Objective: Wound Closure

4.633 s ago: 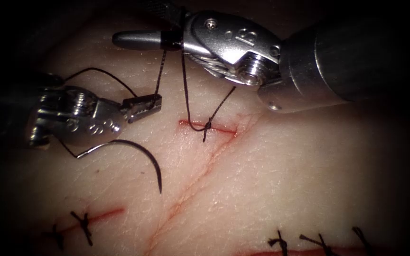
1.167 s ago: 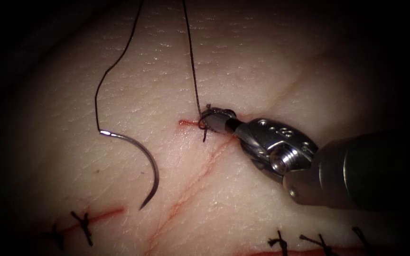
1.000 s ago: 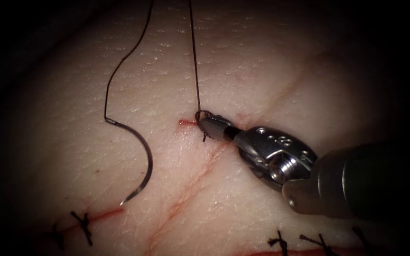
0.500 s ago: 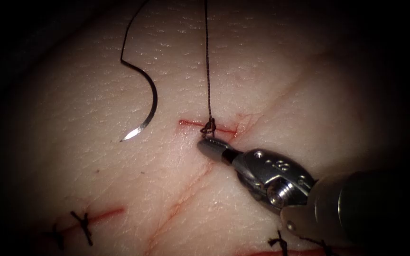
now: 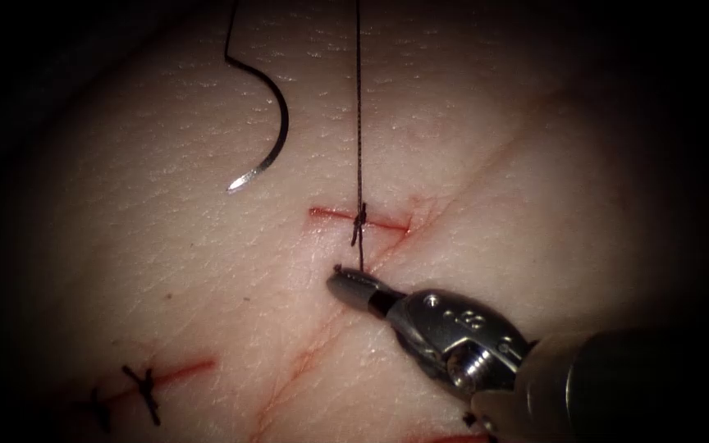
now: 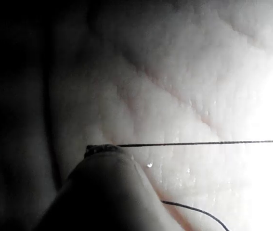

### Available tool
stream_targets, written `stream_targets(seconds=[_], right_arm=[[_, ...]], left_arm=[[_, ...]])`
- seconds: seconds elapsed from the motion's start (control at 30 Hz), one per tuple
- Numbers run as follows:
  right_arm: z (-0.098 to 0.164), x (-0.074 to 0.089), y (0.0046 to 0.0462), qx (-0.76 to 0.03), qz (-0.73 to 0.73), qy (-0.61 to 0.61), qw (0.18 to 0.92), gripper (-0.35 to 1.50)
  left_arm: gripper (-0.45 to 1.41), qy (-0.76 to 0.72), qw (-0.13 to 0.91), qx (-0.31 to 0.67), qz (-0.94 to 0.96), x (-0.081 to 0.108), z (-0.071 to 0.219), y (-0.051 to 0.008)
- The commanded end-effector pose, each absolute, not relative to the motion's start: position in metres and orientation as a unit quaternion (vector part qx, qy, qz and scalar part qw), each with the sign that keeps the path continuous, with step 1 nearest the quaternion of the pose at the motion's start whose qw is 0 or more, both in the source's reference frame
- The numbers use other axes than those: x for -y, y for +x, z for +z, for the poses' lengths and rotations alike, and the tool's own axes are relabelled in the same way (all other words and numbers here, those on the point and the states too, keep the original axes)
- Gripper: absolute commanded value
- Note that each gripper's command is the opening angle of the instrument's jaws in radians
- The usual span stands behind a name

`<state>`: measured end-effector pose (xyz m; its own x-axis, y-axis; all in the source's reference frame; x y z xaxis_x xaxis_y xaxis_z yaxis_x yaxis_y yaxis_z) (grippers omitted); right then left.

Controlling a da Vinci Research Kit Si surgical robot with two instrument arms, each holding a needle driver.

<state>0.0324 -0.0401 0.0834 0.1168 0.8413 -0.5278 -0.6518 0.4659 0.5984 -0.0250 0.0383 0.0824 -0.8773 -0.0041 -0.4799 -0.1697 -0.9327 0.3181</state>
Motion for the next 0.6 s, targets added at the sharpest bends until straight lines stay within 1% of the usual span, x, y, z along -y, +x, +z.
stream_targets(seconds=[0.03, 0.17, 0.6], right_arm=[[0.0843, 0.0416, 0.0331, -0.430, 0.502, 0.110, 0.742, -0.35], [0.0849, 0.0427, 0.0331, -0.426, 0.504, 0.112, 0.743, -0.35], [0.0854, 0.0439, 0.0332, -0.424, 0.502, 0.125, 0.744, -0.35]], left_arm=[[-0.45, -0.243, 0.048, -0.185, 0.951, -0.0392, 0.0827, -0.0253], [-0.45, -0.233, 0.059, -0.198, 0.950, -0.0409, 0.0822, -0.0246], [-0.45, -0.224, 0.057, -0.200, 0.952, -0.0410, 0.0822, -0.0249]])
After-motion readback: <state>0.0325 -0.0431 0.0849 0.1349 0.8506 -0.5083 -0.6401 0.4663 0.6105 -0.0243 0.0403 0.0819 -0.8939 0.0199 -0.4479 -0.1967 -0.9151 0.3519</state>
